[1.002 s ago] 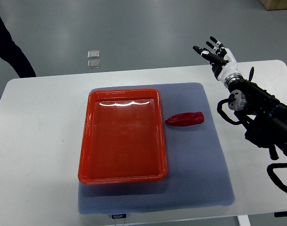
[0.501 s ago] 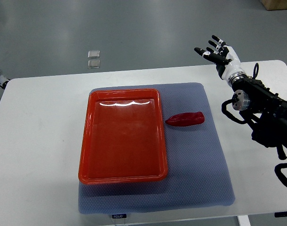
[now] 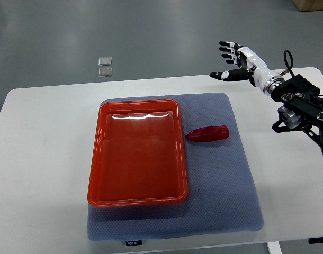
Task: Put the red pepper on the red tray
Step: 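Lower the right hand and reach toward the red pepper beside the tray, then close the right hand fingers around the red pepper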
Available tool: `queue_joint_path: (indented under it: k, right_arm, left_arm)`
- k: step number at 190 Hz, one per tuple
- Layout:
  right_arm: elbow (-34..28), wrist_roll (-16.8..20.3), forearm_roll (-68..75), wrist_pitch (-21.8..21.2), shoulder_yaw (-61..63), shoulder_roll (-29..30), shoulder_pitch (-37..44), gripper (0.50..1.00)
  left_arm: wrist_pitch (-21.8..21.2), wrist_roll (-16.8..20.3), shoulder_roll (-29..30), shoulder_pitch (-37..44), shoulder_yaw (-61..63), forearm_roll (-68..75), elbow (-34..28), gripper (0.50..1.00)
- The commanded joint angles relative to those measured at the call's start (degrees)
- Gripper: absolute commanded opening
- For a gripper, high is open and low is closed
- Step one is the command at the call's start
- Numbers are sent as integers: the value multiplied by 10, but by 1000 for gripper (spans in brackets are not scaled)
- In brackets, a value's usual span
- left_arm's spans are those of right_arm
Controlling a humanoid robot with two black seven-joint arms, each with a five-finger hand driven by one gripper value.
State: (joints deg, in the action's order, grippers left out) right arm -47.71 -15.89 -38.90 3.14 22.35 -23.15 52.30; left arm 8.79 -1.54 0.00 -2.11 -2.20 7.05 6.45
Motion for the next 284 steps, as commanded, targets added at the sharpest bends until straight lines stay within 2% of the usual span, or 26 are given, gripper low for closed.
queue_joint_path:
  k: [1, 48, 63, 145, 169, 195, 284]
  right_arm:
    - [-30, 2, -34, -16, -49, -32, 23, 921]
    - [-64, 2, -110, -45, -148, -55, 68, 921]
    - [-71, 16, -139, -48, -175, -52, 78, 921]
    - [-100, 31, -279, -113, -243, -73, 118, 921]
    - [-101, 34, -320, -114, -245, -71, 120, 921]
    - [-103, 63, -333, -116, -255, -66, 120, 919]
    - [-107, 62, -341, -111, -256, -25, 114, 909]
  left_arm:
    - [0, 0, 0, 0, 0, 1, 0, 1000]
    - [0, 0, 0, 0, 0, 1, 0, 1000]
    - [0, 0, 0, 0, 0, 0, 0, 1000]
    - [0, 0, 0, 0, -1, 1, 0, 1000]
    - [0, 0, 0, 0, -1, 1, 0, 1000]
    - [0, 0, 0, 0, -1, 0, 0, 1000]
    - [0, 0, 0, 0, -1, 0, 0, 1000]
